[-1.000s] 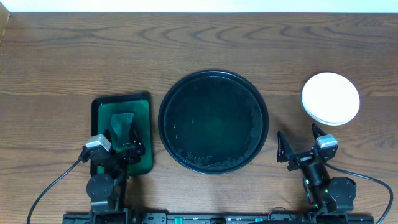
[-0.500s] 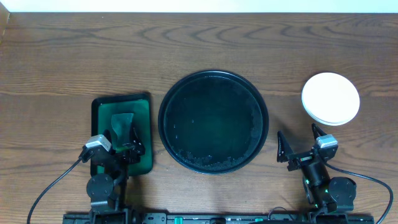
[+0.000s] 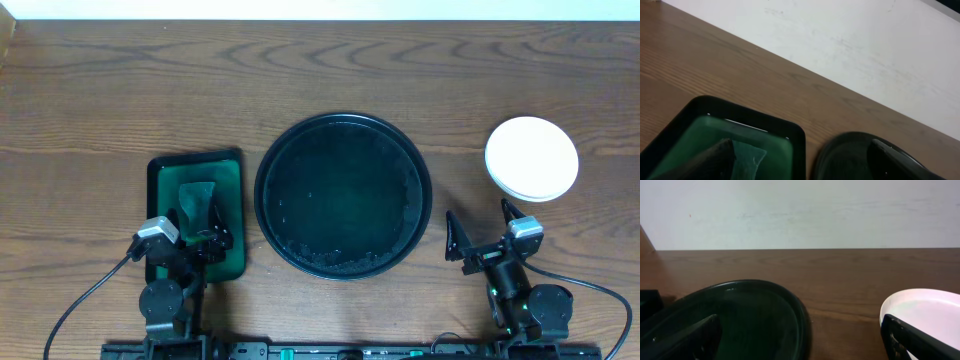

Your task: Clean dirty plates on tray and stack at the side

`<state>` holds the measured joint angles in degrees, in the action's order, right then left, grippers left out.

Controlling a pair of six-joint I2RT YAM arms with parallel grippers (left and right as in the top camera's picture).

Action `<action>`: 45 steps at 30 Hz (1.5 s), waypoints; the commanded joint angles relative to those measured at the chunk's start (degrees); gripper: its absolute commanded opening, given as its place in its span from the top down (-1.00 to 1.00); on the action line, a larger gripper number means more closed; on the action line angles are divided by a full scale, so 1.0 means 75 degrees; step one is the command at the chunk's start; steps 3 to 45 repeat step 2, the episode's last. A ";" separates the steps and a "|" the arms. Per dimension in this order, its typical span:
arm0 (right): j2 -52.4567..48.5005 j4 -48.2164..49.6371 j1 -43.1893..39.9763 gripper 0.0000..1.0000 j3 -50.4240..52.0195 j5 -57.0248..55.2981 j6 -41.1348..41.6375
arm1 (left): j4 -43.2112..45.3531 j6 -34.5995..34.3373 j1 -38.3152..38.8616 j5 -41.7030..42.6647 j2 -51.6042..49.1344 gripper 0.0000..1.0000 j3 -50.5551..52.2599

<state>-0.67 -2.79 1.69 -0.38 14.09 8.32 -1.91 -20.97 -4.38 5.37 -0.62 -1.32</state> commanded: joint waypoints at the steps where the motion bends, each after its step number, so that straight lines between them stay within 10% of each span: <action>1: 0.0047 -0.0038 0.0131 -0.99 0.0012 -0.0044 -0.0029 | -0.0233 0.0047 0.0032 -0.0009 0.0052 -0.70 0.0146; 45: 0.0047 -0.0038 0.0131 -0.98 0.0012 -0.0044 -0.0029 | -0.0233 0.0047 0.0032 -0.0009 0.0052 -0.70 0.0146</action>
